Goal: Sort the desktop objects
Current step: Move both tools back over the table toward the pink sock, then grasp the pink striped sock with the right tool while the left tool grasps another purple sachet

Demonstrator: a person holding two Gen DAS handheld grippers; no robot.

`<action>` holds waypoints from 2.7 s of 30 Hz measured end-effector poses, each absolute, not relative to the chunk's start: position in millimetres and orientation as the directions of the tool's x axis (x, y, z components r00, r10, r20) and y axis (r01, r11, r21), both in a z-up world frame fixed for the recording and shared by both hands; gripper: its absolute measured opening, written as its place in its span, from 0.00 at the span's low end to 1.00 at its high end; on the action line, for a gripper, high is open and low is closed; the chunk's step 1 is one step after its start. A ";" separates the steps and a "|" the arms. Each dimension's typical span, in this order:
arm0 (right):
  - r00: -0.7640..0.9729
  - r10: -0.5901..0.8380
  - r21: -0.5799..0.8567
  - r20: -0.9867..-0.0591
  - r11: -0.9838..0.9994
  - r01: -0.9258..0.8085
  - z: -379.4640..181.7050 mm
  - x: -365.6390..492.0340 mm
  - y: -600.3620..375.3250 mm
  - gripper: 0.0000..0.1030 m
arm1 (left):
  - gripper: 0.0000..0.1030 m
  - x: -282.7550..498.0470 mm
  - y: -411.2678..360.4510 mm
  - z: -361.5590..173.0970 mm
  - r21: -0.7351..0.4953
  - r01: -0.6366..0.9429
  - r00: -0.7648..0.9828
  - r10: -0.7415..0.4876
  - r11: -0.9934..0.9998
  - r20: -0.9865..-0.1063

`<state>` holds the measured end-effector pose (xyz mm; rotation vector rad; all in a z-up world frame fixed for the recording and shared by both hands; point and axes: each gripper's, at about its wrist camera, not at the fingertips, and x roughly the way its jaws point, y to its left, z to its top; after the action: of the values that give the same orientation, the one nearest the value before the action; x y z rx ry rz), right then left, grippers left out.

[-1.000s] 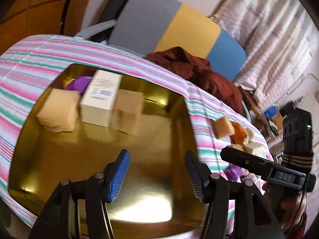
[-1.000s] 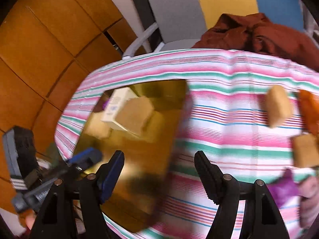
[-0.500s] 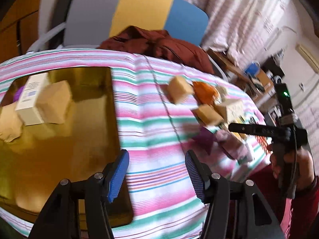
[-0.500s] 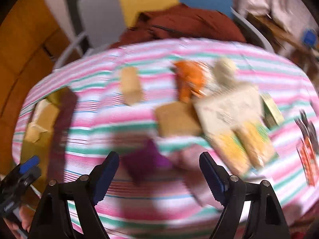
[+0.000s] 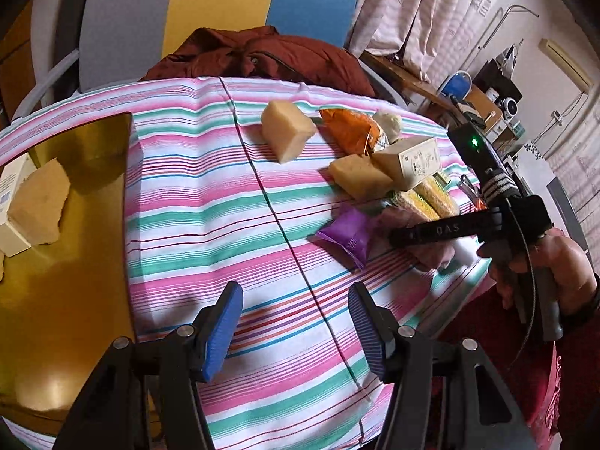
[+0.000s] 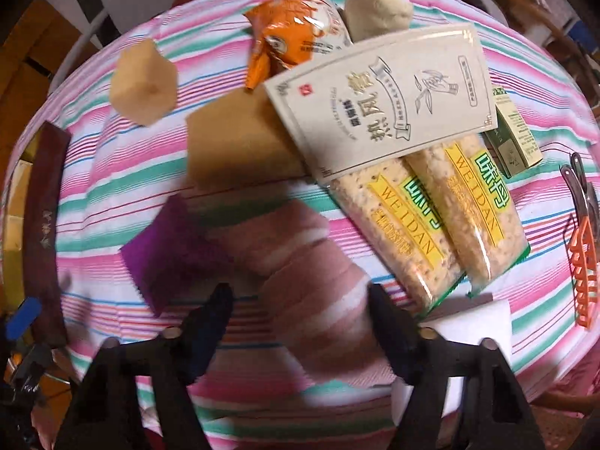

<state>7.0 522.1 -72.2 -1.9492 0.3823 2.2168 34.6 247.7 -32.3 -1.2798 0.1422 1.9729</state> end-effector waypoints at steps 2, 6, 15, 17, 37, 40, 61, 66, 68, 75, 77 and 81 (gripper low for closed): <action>-0.163 -0.030 0.081 -0.986 -0.945 -0.316 -73.0 5.3 530.0 0.52 | 0.58 34.5 254.5 -34.5 -0.289 -0.658 -0.199 0.531 -0.695 -0.824; -0.232 -0.048 0.128 -0.971 -0.931 -0.342 -69.7 3.6 537.0 0.44 | 0.58 34.0 276.3 -41.5 -0.267 -0.694 -0.179 0.519 -0.668 -0.836; -0.277 -0.130 0.237 -0.952 -0.887 -0.395 -67.7 6.4 555.0 0.44 | 0.62 30.8 341.1 -58.7 -0.211 -0.791 -0.139 0.504 -0.575 -0.852; -0.278 -0.133 0.239 -0.951 -0.887 -0.395 -67.3 6.6 555.5 0.45 | 0.62 27.5 351.5 -66.5 -0.217 -0.794 -0.117 0.493 -0.568 -0.862; -0.246 -0.100 0.183 -0.964 -0.922 -0.340 -61.5 7.2 547.6 0.54 | 0.60 5.3 352.9 -84.9 -0.392 -0.734 -0.079 0.643 -0.554 -0.762; -0.236 -0.097 0.175 -0.967 -0.926 -0.336 -61.3 8.3 546.5 0.60 | 0.59 10.1 352.9 -84.9 -0.362 -0.753 -0.095 0.635 -0.549 -0.766; -0.254 -0.074 0.156 -0.964 -0.934 -0.320 -49.2 22.6 531.9 0.43 | 0.51 46.3 343.7 -84.4 -0.122 -0.860 -0.225 0.583 -0.496 -0.781; -0.288 -0.151 0.224 -0.946 -0.944 -0.243 -41.3 24.1 517.9 0.41 | 0.51 48.5 320.0 -80.6 -0.181 -0.824 -0.221 0.599 -0.537 -0.770; -0.287 -0.176 0.245 -0.942 -0.942 -0.227 -41.3 24.8 515.4 0.41 | 0.51 48.6 309.4 -79.7 -0.208 -0.807 -0.219 0.608 -0.552 -0.763; -0.276 -0.204 0.261 -0.939 -0.946 -0.192 -50.5 32.8 519.0 0.41 | 0.51 57.5 278.1 -70.9 -0.274 -0.775 -0.215 0.646 -0.569 -0.732; -0.293 -0.241 0.302 -0.925 -0.935 -0.186 -48.5 28.6 521.2 0.41 | 0.51 62.3 268.1 -65.3 -0.298 -0.771 -0.210 0.665 -0.564 -0.716; -0.326 -0.295 0.341 -0.898 -0.935 -0.095 -47.6 18.8 496.2 0.41 | 0.51 65.0 246.2 -53.8 -0.343 -0.753 -0.203 0.694 -0.562 -0.690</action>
<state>18.8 496.2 -47.6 -1.8886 0.5526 2.6082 65.0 246.2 -53.8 -1.0417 0.0851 1.9016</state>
